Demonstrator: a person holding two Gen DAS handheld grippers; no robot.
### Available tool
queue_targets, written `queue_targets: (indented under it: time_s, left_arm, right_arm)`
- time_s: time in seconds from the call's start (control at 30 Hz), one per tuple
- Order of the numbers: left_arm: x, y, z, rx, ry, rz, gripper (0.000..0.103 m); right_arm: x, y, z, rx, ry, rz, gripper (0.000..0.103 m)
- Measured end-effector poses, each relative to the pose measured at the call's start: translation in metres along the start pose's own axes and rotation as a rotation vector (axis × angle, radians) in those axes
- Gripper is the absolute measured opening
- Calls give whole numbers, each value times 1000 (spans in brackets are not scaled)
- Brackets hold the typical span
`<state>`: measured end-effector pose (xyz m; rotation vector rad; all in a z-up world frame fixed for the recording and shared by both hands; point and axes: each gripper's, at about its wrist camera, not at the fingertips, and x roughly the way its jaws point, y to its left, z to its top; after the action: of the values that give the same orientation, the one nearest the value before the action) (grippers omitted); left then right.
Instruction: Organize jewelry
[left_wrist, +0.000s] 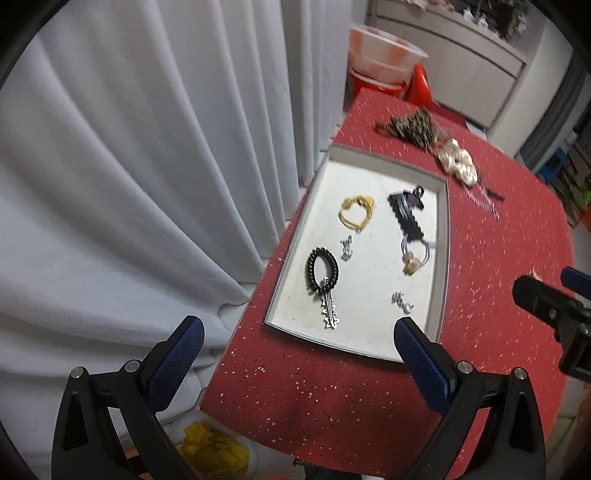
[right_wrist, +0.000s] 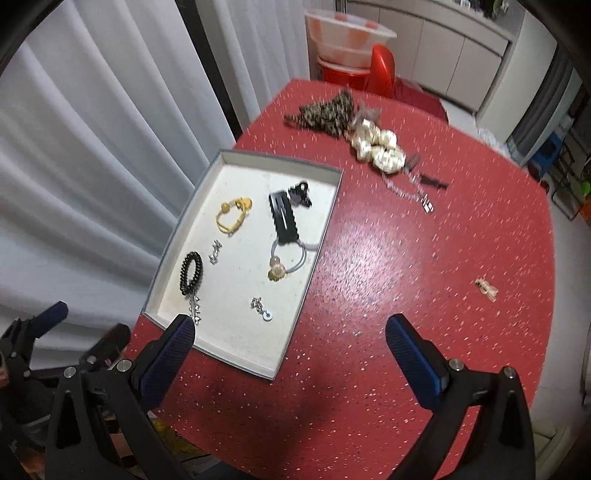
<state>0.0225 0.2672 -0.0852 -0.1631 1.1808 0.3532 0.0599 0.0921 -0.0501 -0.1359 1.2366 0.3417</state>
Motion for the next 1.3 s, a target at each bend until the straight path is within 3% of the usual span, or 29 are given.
queue_targets:
  time_s: [0.63,1.3]
  left_arm:
    - [-72,-16,-17,-29,-114,37,103]
    - [-98,-26,-29,-23,-150,40,103]
  right_arm:
    - [-72,-10,-18,-65,-136,-21,103]
    - [-91,-18,-29,-37,-178,-30,103]
